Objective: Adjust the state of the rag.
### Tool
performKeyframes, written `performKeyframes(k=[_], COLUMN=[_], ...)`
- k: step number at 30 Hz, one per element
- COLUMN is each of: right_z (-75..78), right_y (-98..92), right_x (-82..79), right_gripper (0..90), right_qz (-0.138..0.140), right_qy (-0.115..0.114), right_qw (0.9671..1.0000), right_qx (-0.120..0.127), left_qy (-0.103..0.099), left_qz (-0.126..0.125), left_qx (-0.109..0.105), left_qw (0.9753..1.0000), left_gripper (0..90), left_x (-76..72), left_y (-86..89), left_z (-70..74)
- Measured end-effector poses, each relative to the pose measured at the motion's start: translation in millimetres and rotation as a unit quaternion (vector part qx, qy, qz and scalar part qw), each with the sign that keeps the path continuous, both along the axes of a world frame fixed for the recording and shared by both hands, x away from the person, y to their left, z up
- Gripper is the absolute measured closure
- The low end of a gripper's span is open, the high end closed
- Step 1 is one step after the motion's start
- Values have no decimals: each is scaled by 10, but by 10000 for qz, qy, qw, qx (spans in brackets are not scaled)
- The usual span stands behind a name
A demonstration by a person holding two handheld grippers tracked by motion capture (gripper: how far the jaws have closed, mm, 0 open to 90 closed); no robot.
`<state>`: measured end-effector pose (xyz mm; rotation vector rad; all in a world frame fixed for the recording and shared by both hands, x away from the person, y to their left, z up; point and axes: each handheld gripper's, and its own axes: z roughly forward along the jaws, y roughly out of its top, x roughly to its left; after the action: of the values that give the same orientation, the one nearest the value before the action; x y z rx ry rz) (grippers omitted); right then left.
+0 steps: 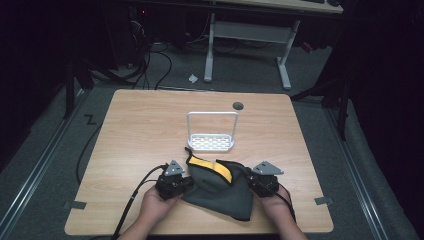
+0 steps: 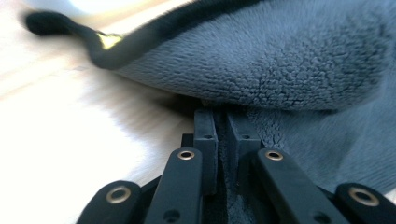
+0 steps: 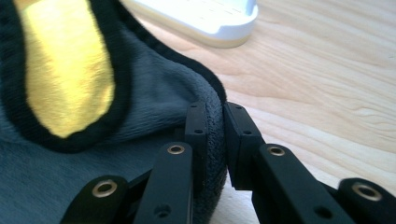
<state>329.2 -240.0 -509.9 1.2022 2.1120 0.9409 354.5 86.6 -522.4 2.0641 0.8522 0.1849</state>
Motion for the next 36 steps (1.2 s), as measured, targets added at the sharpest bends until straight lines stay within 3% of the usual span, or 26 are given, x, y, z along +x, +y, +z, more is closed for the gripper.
performKeyframes(k=[4, 7, 10, 12, 15, 17, 19, 21, 24, 26, 29, 31, 33, 34, 36], right_z=[44, 68, 81, 90, 68, 64, 90, 116, 152, 171, 147, 94, 60, 33, 12], right_y=[-47, -70, -70, -44, 19, 56, 64, 81, 144, 206, 273, 285, 279, 282, 278], right_x=[-9, -14, -27, -42, -63, -79, -83, -88, -152, -235, -354, -452, -550, -617, -631], right_gripper=[819, 822, 811, 800, 730, 721, 690, 672, 623, 617, 622, 678, 846, 900, 900], right_qz=[-107, -175, -177, -144, -20, -24, -3, -15, 119, 233, 366, 449, 612, 726, 758], right_qy=[-134, -182, -174, -138, -38, -68, -160, -207, -182, -160, -86, 86, 246, 414, 501], right_qw=[9998, 9996, 9995, 9996, 9999, 9999, 9998, 9996, 9995, 9992, 9991, 9988, 9978, 9965, 9958], right_qx=[73, 117, 186, 194, 122, 103, 136, 197, 237, 288, 211, 148, 63, -66, -125], left_qy=[-111, -232, -168, -67, 57, 177, 275, 449, 472, 562, 538, 569, 570, 563, 501], left_qz=[282, 400, 487, 518, 555, 680, 802, 717, 462, 165, -202, -361, -517, -607, -704], left_qx=[-357, -382, -407, -311, 156, 202, 70, -19, -3, -73, -37, -114, -180, -193, -302], left_qw=[9989, 9982, 9978, 9982, 9983, 9973, 9964, 9964, 9978, 9983, 9983, 9977, 9969, 9964, 9958], left_gripper=[847, 848, 848, 847, 845, 844, 843, 840, 836, 827, 811, 809, 791, 722, 669], left_x=[-106, -208, -267, -293, -294, -272, -244, -229, -303, -368, -457, -468, -472, -471, -474], left_y=[267, 439, 560, 594, 607, 664, 733, 758, 684, 574, 361, 233, 115, 66, 15], left_z=[132, 195, 167, 115, 19, -12, -14, -14, -5, -23, -52, -56, -67, -65, -38])
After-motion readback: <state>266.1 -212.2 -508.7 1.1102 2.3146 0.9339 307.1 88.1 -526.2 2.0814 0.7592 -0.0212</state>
